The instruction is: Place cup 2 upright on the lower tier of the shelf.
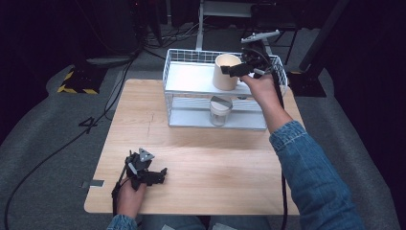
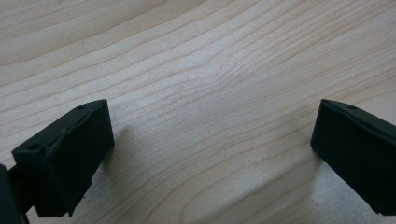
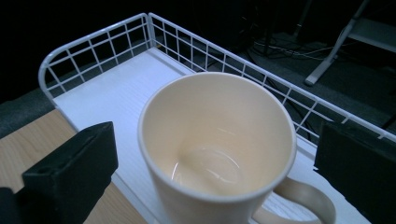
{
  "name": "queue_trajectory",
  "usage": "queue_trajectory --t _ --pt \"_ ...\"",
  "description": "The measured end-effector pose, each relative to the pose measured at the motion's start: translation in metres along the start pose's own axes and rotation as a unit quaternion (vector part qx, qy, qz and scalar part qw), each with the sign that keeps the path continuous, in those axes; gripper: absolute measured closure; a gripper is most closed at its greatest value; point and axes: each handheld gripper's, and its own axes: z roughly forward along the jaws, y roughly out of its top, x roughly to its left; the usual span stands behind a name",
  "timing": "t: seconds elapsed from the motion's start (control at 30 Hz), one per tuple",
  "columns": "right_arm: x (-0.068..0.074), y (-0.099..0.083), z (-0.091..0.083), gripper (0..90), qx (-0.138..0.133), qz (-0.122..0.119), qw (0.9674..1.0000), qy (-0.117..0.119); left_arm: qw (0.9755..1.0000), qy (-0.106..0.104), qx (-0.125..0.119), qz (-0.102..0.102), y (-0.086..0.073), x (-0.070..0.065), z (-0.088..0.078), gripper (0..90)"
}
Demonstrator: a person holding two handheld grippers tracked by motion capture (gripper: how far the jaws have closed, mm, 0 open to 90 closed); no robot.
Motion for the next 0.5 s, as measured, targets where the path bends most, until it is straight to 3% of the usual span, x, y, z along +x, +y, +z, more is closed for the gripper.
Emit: queue_trajectory --t 0.33,0.5 --pt "0.003 -0.014 -0.043 0.0 -0.03 -0.006 0.9992 0.024 1.0 0.0 0.0 -0.002 -0.002 0.0 -0.002 0.0" --pt "0.004 -0.03 -0.061 0.0 -0.041 -0.013 0.9984 0.036 1.0 0.0 0.0 -0.001 -0.002 0.0 -0.002 0.0"
